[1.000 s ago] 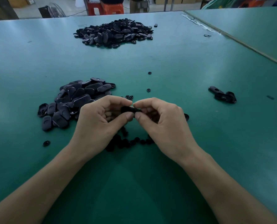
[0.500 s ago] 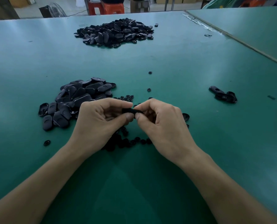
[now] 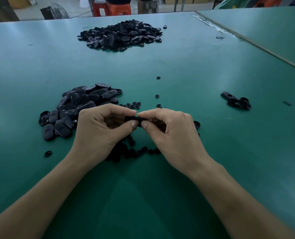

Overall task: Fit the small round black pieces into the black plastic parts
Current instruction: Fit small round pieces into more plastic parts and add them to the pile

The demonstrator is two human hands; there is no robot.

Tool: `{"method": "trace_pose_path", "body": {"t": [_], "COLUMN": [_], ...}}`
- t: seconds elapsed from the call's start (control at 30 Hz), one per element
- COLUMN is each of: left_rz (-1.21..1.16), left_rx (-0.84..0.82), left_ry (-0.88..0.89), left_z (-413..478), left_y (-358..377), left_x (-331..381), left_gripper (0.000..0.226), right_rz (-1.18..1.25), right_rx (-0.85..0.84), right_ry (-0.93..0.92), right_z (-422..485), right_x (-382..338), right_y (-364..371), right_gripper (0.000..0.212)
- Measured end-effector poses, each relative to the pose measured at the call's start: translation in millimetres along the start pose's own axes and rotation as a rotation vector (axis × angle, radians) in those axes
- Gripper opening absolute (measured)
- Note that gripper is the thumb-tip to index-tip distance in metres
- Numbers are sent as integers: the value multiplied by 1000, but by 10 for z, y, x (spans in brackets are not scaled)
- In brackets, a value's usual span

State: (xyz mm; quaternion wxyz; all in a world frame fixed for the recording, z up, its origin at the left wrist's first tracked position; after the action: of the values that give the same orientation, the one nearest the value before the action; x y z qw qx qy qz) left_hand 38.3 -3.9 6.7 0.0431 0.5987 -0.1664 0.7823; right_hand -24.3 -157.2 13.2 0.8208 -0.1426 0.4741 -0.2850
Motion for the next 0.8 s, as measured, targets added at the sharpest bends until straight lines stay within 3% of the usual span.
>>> {"method": "trace_pose_path", "body": {"t": [0.13, 0.27, 0.47, 0.63, 0.8], "left_rz": [51, 93, 273, 535, 595], "left_rx": [201, 424, 502, 540, 523], "left_ry": [56, 72, 37, 6, -117], "left_z": [20, 64, 101, 121, 170], "left_y": [-92, -249, -350, -439, -497], "left_x": [-36, -85, -106, -115, -174], "left_gripper": [25, 15, 18, 16, 17], "right_rz": [-131, -387, -704, -708, -655], "right_rx": [76, 100, -53, -118, -102], "right_ry": [10, 115, 305, 387, 345], "right_z": [-28, -29, -74, -82, -79], "right_x": [21, 126, 172, 192, 210], "right_y": [-34, -156, -274, -299, -317], "right_gripper": [22, 21, 31, 32, 28]}}
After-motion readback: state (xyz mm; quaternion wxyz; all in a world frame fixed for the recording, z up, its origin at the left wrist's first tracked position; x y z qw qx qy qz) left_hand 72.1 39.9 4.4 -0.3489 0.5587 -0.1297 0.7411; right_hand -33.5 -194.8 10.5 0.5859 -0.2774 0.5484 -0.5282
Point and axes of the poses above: each hand's wrist, its own z-axis towards the middle knuckle, its own y-axis out of the palm, x = y × z, the point moved 3 cm from there along z, towards the middle knuckle, and after that the axes turned 13 degrees about -y, right-handed, at the moved point
